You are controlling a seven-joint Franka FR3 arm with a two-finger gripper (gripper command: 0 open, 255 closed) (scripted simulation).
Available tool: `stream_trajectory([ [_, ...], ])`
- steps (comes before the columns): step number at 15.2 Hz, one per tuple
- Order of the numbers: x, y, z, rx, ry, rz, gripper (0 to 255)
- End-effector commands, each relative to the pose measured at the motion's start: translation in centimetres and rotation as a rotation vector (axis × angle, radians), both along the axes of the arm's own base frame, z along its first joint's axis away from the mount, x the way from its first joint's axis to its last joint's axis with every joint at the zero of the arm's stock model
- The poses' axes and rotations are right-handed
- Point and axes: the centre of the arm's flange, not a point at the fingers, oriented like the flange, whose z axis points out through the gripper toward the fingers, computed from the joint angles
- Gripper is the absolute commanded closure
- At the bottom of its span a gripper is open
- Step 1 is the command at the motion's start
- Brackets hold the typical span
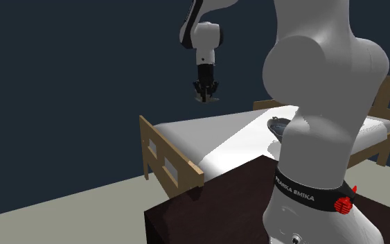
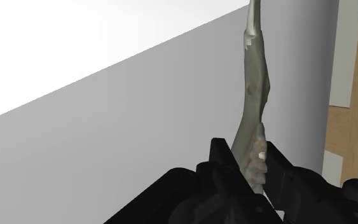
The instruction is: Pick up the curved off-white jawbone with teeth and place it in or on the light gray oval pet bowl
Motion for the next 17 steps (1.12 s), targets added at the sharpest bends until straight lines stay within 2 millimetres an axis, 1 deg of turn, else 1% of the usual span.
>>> stream_trajectory([
  [1,-1.1,-0.8,0.3,0.000,0.000,0.000,255],
  [17,-18.1,-13.3,-0.9,0.000,0.000,0.000,255],
])
